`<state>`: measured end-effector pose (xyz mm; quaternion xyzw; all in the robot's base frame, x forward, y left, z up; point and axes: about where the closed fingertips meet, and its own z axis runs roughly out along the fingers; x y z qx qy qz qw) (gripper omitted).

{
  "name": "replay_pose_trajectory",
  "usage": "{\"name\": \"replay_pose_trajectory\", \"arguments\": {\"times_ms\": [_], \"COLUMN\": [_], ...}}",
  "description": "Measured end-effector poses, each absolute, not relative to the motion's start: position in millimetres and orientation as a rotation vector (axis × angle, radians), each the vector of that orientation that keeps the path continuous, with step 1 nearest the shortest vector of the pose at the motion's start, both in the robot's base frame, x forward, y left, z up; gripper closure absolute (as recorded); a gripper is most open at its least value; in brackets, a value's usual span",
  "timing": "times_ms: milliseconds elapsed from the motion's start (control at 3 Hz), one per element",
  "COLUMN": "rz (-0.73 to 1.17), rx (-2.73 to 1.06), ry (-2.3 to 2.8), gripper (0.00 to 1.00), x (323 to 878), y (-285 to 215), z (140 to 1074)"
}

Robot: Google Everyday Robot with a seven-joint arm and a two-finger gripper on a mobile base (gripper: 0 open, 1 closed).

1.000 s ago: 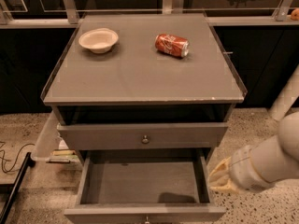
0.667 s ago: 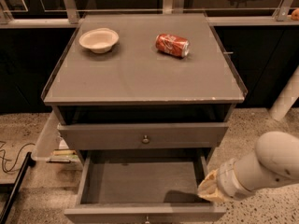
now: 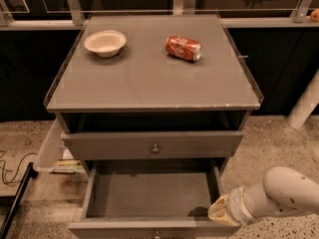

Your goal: Close middle drawer

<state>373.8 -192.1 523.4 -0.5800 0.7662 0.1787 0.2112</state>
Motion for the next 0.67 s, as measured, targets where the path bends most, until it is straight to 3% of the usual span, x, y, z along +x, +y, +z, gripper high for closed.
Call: {"name": "replay_pose_trajectory", "arguments": {"times_ms": [667], "rz": [0.519], "rx": [-1.593], "ry": [2.099], "gripper": [1.00], "x": [355], "y": [-182], "z": [494]}}
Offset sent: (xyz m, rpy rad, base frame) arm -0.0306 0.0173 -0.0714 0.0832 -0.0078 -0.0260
